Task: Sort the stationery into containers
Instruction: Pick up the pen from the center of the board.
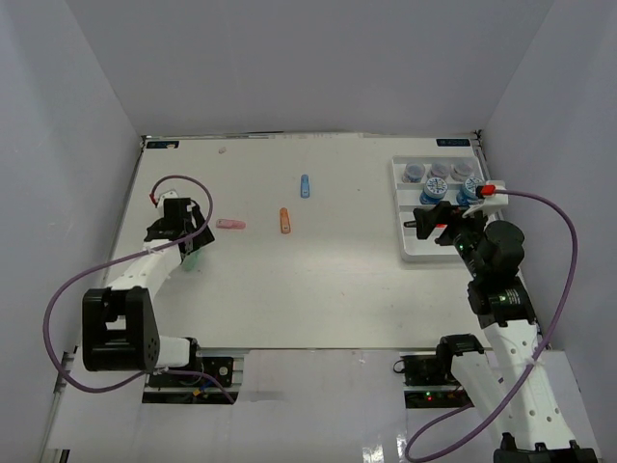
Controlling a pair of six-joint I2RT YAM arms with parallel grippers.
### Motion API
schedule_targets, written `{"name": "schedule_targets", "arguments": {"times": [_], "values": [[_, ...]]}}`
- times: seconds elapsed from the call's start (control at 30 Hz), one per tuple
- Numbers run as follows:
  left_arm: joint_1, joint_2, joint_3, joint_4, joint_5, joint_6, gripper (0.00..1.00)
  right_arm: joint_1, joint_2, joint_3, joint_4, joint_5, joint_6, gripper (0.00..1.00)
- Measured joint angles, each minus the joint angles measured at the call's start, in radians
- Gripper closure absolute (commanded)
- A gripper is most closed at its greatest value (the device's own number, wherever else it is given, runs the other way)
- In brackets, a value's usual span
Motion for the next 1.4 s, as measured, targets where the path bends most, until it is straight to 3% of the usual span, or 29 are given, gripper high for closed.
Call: {"name": "schedule_targets", "arguments": {"times": [0.33,0.43,0.7,0.9,1.0,1.27,1.4], "values": [[0.029,0.193,0.01,0.033,0.061,0.05,0.04,0.093,-0.051,-0.058,0.047,0.023,-0.057,0.1],[0.033,0.224,0.035,0.049,0.063,0.059,0.11,0.098,-0.05,-0.06,0.047,0.024,-0.068,0.08],[0.023,0.217,0.029,0.053,0.101,0.058,0.42,0.105,-0.046,-0.063,0.047,0.023,-0.072,0.07],[-0.137,0.187,0.014,0.003,0.094,0.039,0.51,0.106,-0.031,-0.063,0.043,0.014,-0.072,0.07],[-0.2,0.183,0.014,-0.014,0.095,0.021,0.6,0.108,-0.026,-0.063,0.039,0.008,-0.072,0.07],[-0.276,0.155,0.013,-0.049,0.185,-0.066,0.81,0.108,-0.017,-0.063,0.036,-0.06,-0.07,0.03],[-0.323,0.117,0.013,-0.055,0.243,-0.102,0.83,0.116,0.018,-0.063,0.036,-0.138,-0.066,0.02]]}}
